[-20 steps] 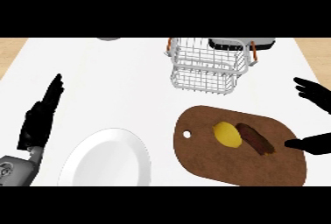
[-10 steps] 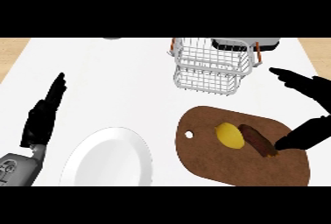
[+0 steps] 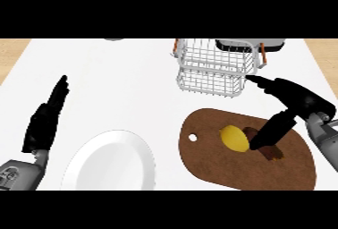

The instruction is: Pick the lemon from the cutting board and place it in the tiered basket

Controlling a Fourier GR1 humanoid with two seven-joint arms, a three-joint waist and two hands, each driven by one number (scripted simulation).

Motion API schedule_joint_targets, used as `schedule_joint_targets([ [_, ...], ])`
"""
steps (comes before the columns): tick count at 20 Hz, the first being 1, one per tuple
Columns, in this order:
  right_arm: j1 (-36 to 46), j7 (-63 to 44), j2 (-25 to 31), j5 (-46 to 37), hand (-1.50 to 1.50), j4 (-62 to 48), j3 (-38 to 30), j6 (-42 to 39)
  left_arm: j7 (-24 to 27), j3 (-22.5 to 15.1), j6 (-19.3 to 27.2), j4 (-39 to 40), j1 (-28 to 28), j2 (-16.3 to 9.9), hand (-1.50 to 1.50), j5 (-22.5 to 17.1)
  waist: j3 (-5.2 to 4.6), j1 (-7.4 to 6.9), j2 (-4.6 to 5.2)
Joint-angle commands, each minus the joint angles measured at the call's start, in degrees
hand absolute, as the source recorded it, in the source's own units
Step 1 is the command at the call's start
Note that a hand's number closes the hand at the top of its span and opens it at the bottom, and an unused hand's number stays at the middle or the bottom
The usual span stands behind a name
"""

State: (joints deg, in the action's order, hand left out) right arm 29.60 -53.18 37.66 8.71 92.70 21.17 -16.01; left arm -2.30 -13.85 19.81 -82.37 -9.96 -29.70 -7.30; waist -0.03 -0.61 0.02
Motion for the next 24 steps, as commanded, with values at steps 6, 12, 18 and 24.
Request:
schedule_joint_targets([
  [6,-5.7,-3.7,-4.2,-7.6,-1.5,3.3,2.0,-2.7,-2.7,3.7,-2.8,-2.5,1.1,1.3,0.0,1.5,0.03,0.54,-0.13],
  [12,-5.8,-1.4,-4.8,-10.8,-1.5,1.6,-0.4,-7.9,-0.4,5.3,-4.8,-0.1,1.3,3.9,0.0,4.2,0.02,0.52,-0.05],
  [18,-5.1,-3.6,-8.4,-17.8,-1.5,3.4,1.3,-7.9,-1.9,7.3,-6.5,0.4,-0.4,4.8,0.0,5.3,0.02,0.5,-0.03],
  [24,-10.1,-1.3,-10.9,-23.8,-1.5,5.2,1.1,-9.4,0.4,9.8,-8.5,4.0,-1.9,6.8,0.0,7.7,0.02,0.65,-0.02],
])
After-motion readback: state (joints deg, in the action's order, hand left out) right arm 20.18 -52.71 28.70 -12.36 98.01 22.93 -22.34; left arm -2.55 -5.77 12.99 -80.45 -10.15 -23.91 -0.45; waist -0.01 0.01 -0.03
